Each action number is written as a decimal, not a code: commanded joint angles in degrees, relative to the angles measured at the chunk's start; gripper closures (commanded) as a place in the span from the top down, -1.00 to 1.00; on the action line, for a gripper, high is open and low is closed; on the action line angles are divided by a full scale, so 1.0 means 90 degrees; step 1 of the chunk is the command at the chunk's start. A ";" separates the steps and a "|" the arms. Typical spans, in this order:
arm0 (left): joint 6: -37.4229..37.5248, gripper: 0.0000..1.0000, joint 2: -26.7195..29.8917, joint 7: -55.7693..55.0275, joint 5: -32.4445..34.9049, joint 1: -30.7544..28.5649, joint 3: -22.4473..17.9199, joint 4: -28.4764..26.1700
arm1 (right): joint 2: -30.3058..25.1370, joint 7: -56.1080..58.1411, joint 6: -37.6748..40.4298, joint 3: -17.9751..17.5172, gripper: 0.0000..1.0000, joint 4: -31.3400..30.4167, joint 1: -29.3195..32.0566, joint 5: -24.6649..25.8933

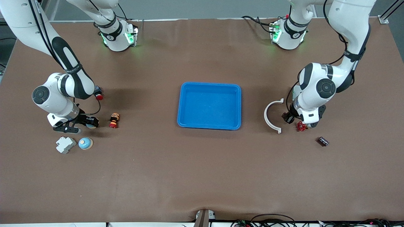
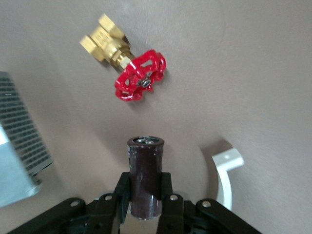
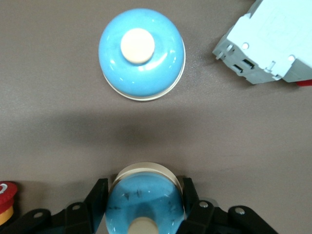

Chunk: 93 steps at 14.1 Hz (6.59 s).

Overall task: Place electrolytic capacitor and blue bell in tray
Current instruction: 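Grasp the blue bell with the right gripper while the left gripper grasps the capacitor, then release the capacitor with the left gripper while the right gripper carries the bell, then lower the bell with the right gripper while the left gripper reaches the capacitor, then open the right gripper on the bell while the left gripper grasps the capacitor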

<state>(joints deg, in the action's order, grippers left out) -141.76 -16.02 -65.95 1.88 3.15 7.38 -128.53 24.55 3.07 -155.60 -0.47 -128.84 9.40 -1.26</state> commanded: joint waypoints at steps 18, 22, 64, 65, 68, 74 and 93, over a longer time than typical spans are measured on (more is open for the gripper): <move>0.1708 -1.00 -0.0757 -0.4682 0.0084 0.1660 0.1866 0.1790 | -0.1605 -0.6774 0.2181 -0.0133 -1.00 0.0341 -0.3962 -0.0113; 0.1474 -1.00 -0.1217 -0.4792 0.0084 0.1759 0.1875 0.1889 | -0.1537 -0.8111 0.2132 -0.0123 -1.00 0.0613 -0.4754 -0.0113; 0.0733 1.00 -0.1998 0.0305 0.3052 -0.2156 0.0840 0.2397 | 0.1305 -1.1064 0.1273 -0.0094 -1.00 0.2587 -0.6484 -0.0064; 0.0625 1.00 -0.2038 0.0325 0.3063 -0.2215 0.0840 0.2397 | 0.1305 -1.1064 0.1273 -0.0084 0.29 0.2587 -0.6484 -0.0065; 0.0410 0.97 -0.2077 0.0374 0.3199 -0.2381 0.0840 0.2357 | 0.1295 -1.1064 0.1283 -0.0074 1.00 0.2587 -0.6484 -0.0016; 0.0185 0.04 -0.2175 0.0384 0.3287 -0.2381 0.0840 0.2367 | 0.1247 -1.0986 0.1487 -0.0065 1.00 0.2694 -0.6464 0.0004; 0.1834 -1.00 -0.1364 -0.1263 0.3775 -0.2342 0.3386 0.2045 | -0.1088 -0.2660 0.4907 0.0150 1.00 0.3124 -0.1848 0.0902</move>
<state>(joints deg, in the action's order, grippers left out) -127.79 -30.27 -73.55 35.22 -17.56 34.44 -108.56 15.98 -26.23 -109.29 2.21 -98.91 -11.15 5.84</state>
